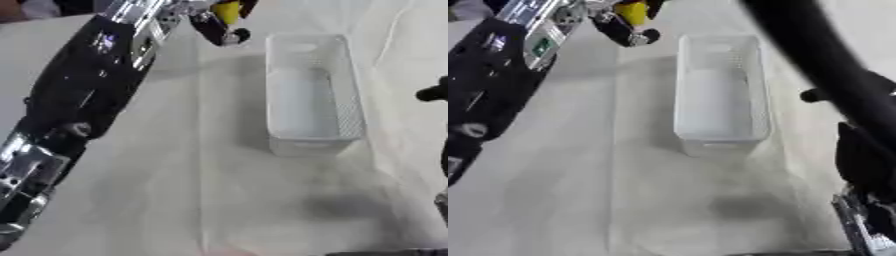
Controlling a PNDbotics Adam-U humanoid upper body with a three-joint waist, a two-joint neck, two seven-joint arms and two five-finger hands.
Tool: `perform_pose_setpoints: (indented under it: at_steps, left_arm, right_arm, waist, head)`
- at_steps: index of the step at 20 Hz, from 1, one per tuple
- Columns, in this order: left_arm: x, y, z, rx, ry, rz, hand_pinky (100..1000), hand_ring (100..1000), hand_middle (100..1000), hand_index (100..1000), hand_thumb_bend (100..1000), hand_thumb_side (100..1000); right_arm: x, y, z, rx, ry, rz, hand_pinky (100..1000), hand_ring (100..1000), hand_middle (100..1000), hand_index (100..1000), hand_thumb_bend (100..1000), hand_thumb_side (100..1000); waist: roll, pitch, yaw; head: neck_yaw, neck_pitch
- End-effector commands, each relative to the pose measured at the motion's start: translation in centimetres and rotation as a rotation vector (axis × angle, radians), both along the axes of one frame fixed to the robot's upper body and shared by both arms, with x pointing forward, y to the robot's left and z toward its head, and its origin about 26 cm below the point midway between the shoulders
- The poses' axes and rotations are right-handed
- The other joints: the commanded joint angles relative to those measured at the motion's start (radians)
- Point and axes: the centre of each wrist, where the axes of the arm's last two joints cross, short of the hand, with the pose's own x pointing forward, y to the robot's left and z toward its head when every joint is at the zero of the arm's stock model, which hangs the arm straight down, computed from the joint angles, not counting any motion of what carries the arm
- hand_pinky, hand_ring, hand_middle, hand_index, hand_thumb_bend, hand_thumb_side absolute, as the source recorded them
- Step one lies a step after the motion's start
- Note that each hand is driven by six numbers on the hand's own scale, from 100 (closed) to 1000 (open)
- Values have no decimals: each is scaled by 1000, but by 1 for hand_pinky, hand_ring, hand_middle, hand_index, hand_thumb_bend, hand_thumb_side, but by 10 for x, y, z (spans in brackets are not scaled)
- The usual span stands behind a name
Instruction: Pick up objects on the table and place them in the box.
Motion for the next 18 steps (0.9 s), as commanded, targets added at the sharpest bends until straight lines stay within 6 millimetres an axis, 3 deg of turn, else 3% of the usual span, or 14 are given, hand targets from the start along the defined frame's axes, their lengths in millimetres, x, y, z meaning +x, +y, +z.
perform_pose_setpoints:
  at_steps: [1,8,18]
  left_arm:
    - [-5,-13,14,-3,-38,-35,100,100,100,168,200,100]
    - [-9,-34,8,-1,-34,-84,100,100,100,168,200,100]
    - [-10,-47,-1,-6,-11,-110,100,100,100,171,202,100]
  right_arm:
    - [0,-3,9,2,-25,4,687,798,843,816,319,1000]
    - [2,-4,14,26,-33,7,687,797,842,813,298,1000]
    - [4,-3,19,46,-43,14,687,795,840,811,279,1000]
  waist:
    - [-4,-25,-6]
    - [-1,-24,-26]
    - [0,-21,-43]
  head:
    - [5,-18]
    - [24,-33]
    - [49,-76]
